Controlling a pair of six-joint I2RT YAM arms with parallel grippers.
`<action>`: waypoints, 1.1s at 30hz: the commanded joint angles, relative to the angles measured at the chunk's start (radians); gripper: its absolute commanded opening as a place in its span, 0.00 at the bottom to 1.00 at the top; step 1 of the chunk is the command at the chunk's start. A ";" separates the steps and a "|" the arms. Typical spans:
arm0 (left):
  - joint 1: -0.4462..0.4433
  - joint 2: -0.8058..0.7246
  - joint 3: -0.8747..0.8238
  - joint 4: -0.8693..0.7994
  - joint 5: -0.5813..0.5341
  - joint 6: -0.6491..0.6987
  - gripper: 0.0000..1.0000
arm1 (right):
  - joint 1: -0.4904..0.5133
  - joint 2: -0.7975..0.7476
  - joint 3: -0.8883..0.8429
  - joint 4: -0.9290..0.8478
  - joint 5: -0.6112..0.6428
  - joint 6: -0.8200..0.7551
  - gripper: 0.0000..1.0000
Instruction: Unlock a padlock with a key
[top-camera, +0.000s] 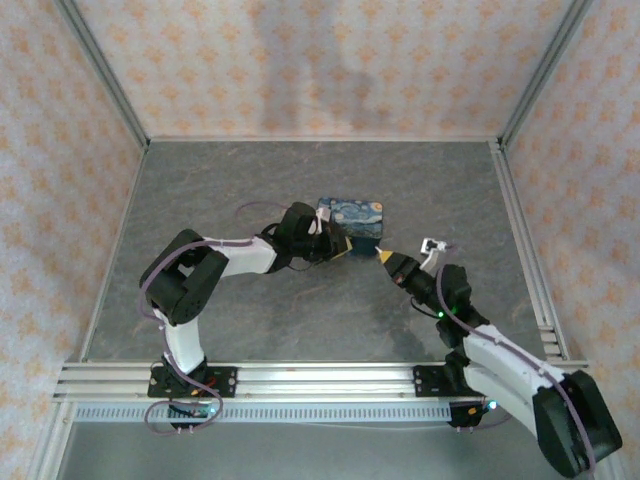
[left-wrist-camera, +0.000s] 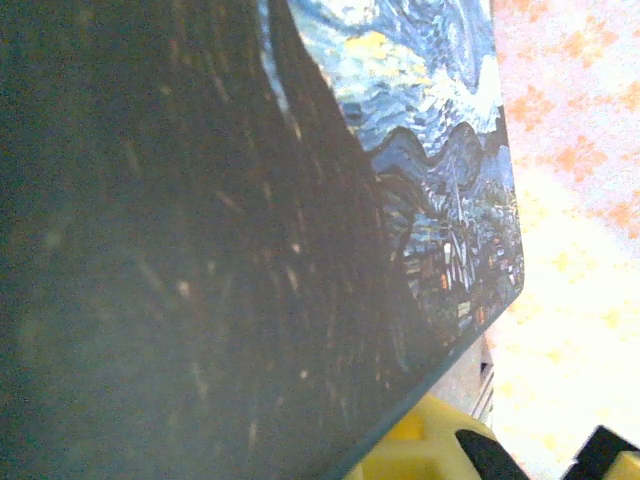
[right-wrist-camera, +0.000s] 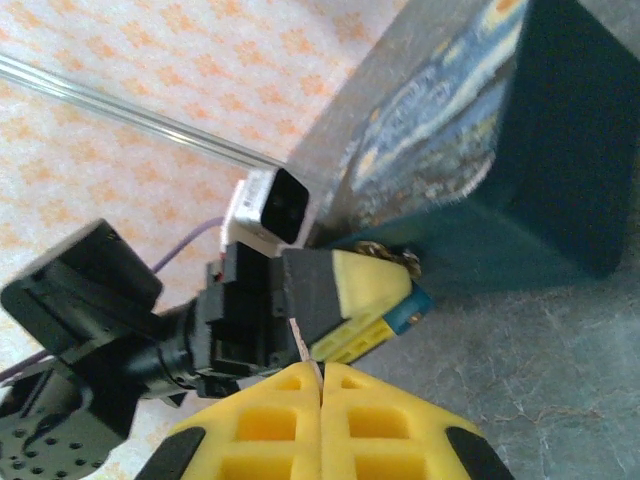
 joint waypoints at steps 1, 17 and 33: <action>0.012 -0.031 0.020 0.105 -0.001 -0.044 0.00 | 0.031 0.098 -0.013 0.173 0.031 0.021 0.00; 0.032 -0.015 0.017 0.241 0.012 -0.143 0.00 | 0.079 0.670 0.031 0.754 0.063 0.150 0.00; 0.036 -0.002 -0.011 0.354 0.036 -0.182 0.00 | 0.077 0.666 0.068 0.753 0.071 0.215 0.00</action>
